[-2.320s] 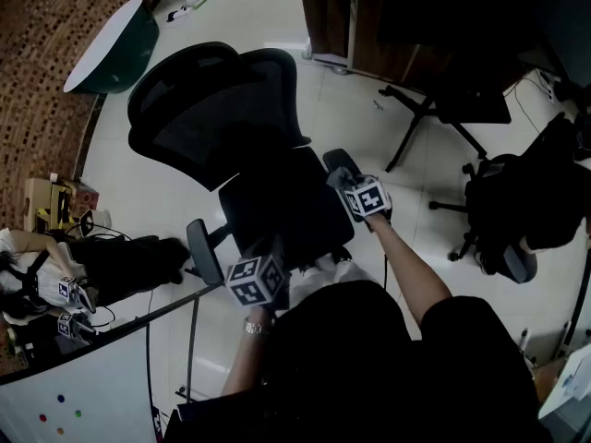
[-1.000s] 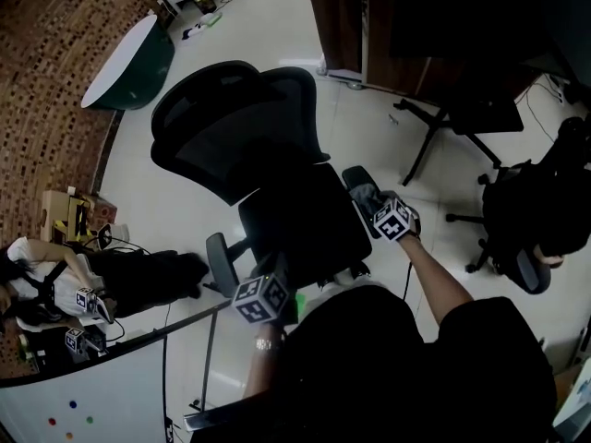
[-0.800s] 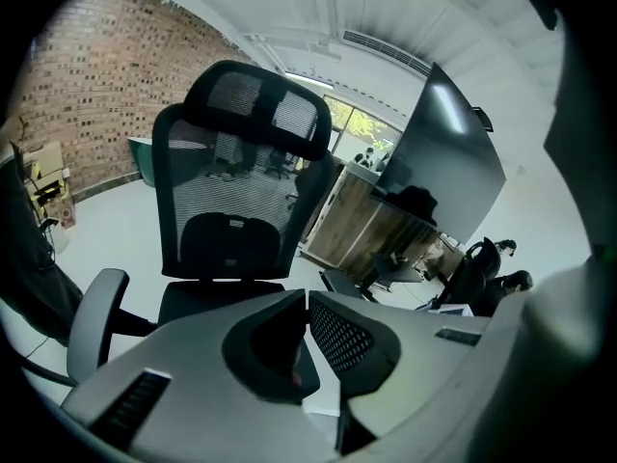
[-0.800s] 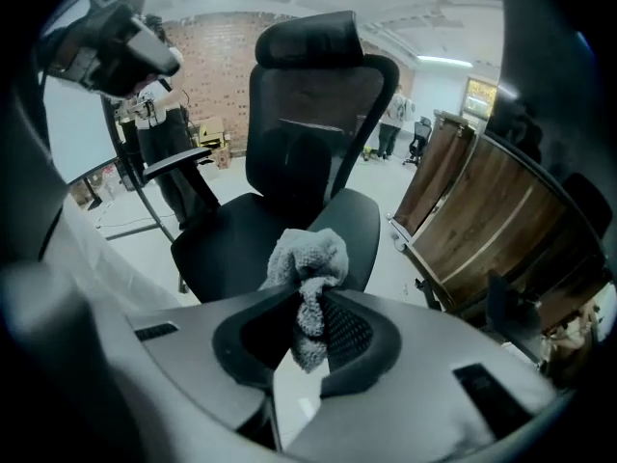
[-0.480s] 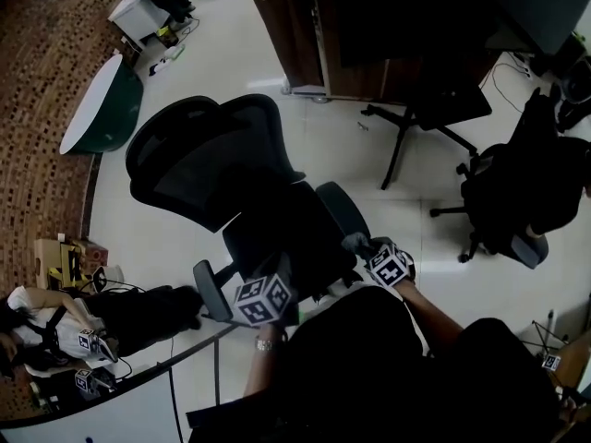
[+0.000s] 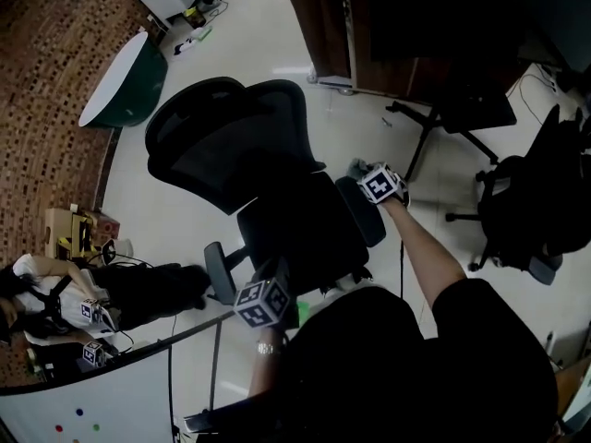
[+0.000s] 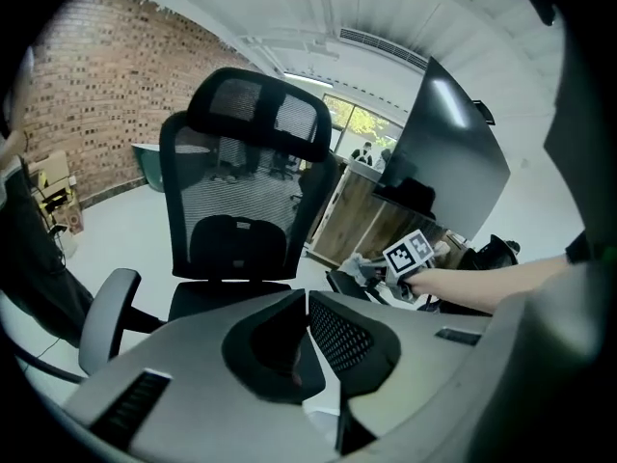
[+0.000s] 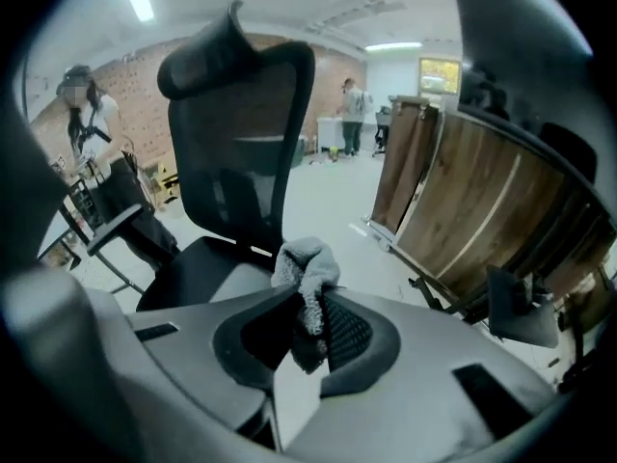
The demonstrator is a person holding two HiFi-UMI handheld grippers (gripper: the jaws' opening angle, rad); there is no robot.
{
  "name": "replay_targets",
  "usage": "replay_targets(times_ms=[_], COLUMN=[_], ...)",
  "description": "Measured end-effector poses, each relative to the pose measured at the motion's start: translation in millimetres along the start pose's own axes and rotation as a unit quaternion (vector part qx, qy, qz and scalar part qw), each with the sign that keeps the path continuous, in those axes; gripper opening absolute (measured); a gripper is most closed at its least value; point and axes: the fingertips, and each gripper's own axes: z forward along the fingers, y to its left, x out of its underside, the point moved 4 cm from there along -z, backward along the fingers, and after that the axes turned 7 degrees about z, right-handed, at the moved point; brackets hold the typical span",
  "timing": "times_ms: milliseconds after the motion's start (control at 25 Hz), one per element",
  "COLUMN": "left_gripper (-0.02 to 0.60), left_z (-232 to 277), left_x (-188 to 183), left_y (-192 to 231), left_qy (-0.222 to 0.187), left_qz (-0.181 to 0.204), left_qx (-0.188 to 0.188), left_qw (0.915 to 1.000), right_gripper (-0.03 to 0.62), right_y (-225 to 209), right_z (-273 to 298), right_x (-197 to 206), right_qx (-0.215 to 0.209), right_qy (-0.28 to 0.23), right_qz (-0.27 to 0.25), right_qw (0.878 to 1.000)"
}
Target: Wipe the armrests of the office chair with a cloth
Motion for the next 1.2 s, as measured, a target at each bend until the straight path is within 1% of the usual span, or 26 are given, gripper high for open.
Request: replay_targets(times_ms=[80,200,280,400,560,680,800,880,960,1000,1080,1200], left_gripper=[0.017,0.018,0.018,0.017,0.017,0.018,0.017,0.018,0.018,0.018,0.018,0.018], left_z=[-8,-15,-16,-10,5,18,23,21,15,13,9,2], left_x=[0,-1,0,-3,-5,-11,-19,-20,-20,-21,-26,-31], left_y=[14,34,36,26,2,-25,-47,-56,-66,-70,-70,-56], left_qy=[-0.009,-0.018,-0.016,-0.015,-0.004,0.001,-0.003,-0.001,0.001,0.0,-0.007,-0.021], left_qz=[-0.013,-0.029,-0.032,-0.025,-0.007,0.009,0.018,0.022,0.024,0.024,0.022,0.012], left_qx=[-0.018,-0.044,-0.049,-0.038,-0.011,0.017,0.032,0.037,0.048,0.053,0.052,0.039], left_qw=[0.9997,0.9985,0.9982,0.9988,0.9999,0.9998,0.9993,0.9991,0.9986,0.9983,0.9984,0.999], right_gripper=[0.044,0.044,0.044,0.044,0.044,0.044,0.044,0.044,0.044,0.044,0.044,0.044], right_y=[5,17,23,32,44,61,86,112,133,138,141,151], right_z=[10,0,-13,-37,-70,-93,-103,-105,-110,-112,-120,-137], right_x=[29,62,86,127,180,202,203,194,191,188,168,118], right_qx=[-0.009,-0.015,-0.011,-0.007,-0.007,-0.022,-0.056,-0.101,-0.15,-0.166,-0.187,-0.207], right_qy=[0.033,0.03,0.028,0.037,0.052,0.053,0.054,0.056,0.057,0.055,0.033,-0.032], right_qz=[-0.003,-0.001,0.005,0.02,0.044,0.056,0.052,0.036,0.039,0.052,0.088,0.142], right_qw=[0.999,0.999,1.0,0.999,0.998,0.997,0.996,0.993,0.986,0.983,0.978,0.967])
